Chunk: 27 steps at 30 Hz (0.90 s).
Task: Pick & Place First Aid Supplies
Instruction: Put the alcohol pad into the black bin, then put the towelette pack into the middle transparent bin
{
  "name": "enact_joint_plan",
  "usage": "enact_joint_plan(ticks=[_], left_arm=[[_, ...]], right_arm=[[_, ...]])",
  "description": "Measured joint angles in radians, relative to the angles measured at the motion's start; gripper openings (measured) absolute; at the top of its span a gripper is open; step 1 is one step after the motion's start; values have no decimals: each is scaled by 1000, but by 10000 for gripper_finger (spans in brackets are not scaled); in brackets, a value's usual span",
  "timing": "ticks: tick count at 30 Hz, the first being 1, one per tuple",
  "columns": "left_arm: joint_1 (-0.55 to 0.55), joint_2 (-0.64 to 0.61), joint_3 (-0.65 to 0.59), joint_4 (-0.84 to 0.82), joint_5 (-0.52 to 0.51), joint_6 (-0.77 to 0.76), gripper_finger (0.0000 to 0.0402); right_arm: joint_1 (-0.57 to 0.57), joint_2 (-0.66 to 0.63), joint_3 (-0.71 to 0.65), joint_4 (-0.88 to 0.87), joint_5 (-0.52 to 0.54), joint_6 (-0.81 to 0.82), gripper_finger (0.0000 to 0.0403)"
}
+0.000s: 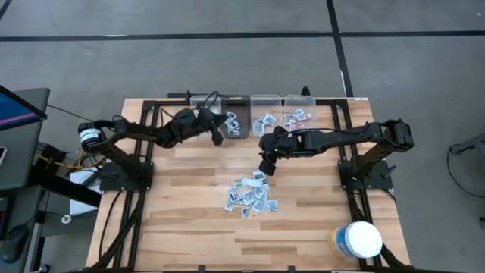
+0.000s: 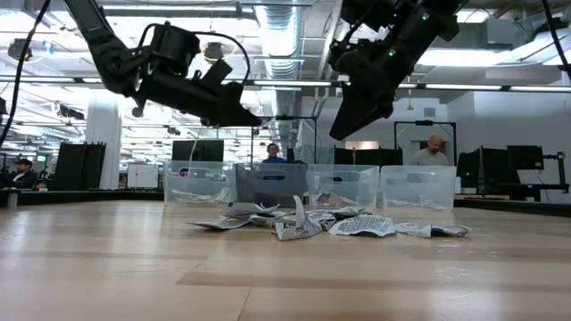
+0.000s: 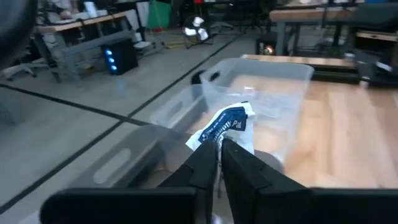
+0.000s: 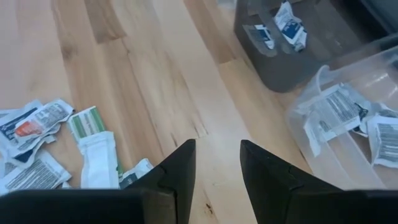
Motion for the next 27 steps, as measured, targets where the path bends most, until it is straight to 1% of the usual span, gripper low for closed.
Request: enact_joint_plan(ticks=[6, 11, 15, 19, 23, 25, 27], left_arm=[[43, 0, 0, 12, 15, -27, 62], [46, 0, 0, 29, 30, -47, 91], [45, 0, 0, 30, 31, -48, 99], [22, -2, 0, 29, 37, -51, 98], [-12, -5, 0, 20, 115, -56, 96], [-32, -17, 0, -12, 167, -56, 96], [-58, -50, 0, -83, 208, -57, 97]], right_arm=[[-14, 0, 0, 1, 11, 28, 120], [-33, 0, 0, 19, 13, 28, 120], [-42, 0, 0, 31, 13, 27, 120], [-43, 0, 0, 29, 12, -43, 120], [-43, 0, 0, 9, 10, -103, 120], [-42, 0, 0, -26, 10, -114, 120], [-38, -12, -15, -43, 9, -126, 120]])
